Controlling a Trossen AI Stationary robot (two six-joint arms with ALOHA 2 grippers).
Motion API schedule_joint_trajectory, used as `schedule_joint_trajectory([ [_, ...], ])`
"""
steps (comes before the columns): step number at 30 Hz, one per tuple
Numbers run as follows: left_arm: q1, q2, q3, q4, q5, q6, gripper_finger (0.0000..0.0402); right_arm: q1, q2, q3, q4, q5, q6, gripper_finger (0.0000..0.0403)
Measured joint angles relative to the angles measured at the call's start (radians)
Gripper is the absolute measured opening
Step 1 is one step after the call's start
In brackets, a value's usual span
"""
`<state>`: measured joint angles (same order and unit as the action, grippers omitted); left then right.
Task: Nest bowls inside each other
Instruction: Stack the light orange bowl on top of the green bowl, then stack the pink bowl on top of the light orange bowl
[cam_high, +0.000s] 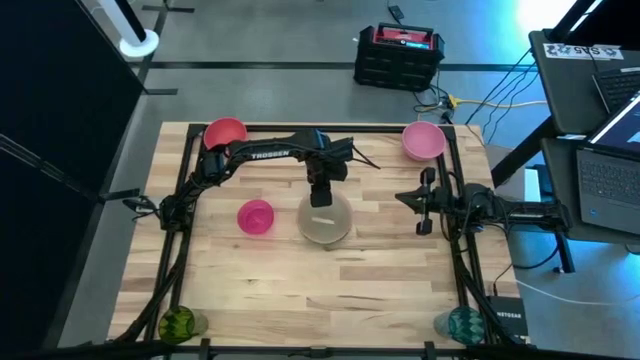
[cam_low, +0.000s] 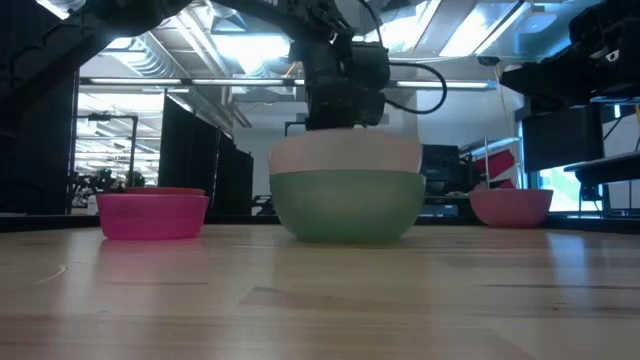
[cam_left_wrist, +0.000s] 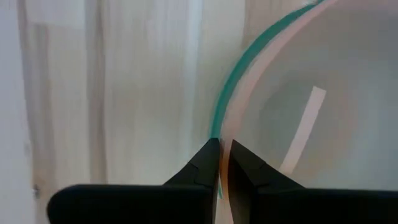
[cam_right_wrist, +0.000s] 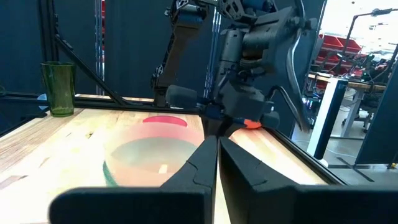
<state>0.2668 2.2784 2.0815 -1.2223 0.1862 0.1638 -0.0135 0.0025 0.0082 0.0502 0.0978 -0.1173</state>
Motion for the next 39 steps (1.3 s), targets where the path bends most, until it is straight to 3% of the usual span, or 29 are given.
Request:
schedule_joint_trajectory([
  [8,-0.013,0.0,0.0,0.0,0.004,-0.037,0.0096,0.0,0.0,0.0,0.0,-0.013,0.019,0.0001],
  [11,-0.012,-0.003,0.016,-0.013,0.001,-0.034,0.0114,-0.003,0.014,0.016,-0.008,-0.03,0.109,0.0001],
  [26,0.034,-0.261,0.211,-0.287,-0.216,-0.069,0.0121,-0.103,0.47,0.532,-0.546,0.312,0.291,0.0001],
  [29,0.053,-0.352,0.215,-0.27,-0.286,-0.023,0.0121,-0.199,0.691,0.724,-0.701,0.317,0.3,0.0001],
  [33,0.094,-0.475,0.215,-0.257,-0.311,0.014,0.0121,-0.37,1.001,0.992,-0.957,0.226,0.302,0.0025],
  [36,0.132,-0.554,0.215,-0.261,-0.313,0.034,0.0121,-0.497,1.209,1.168,-1.151,0.214,0.287,0.0082],
  [39,0.168,-0.62,0.215,-0.252,-0.313,0.076,0.0121,-0.594,1.387,1.293,-1.235,0.213,0.24,0.0154],
])
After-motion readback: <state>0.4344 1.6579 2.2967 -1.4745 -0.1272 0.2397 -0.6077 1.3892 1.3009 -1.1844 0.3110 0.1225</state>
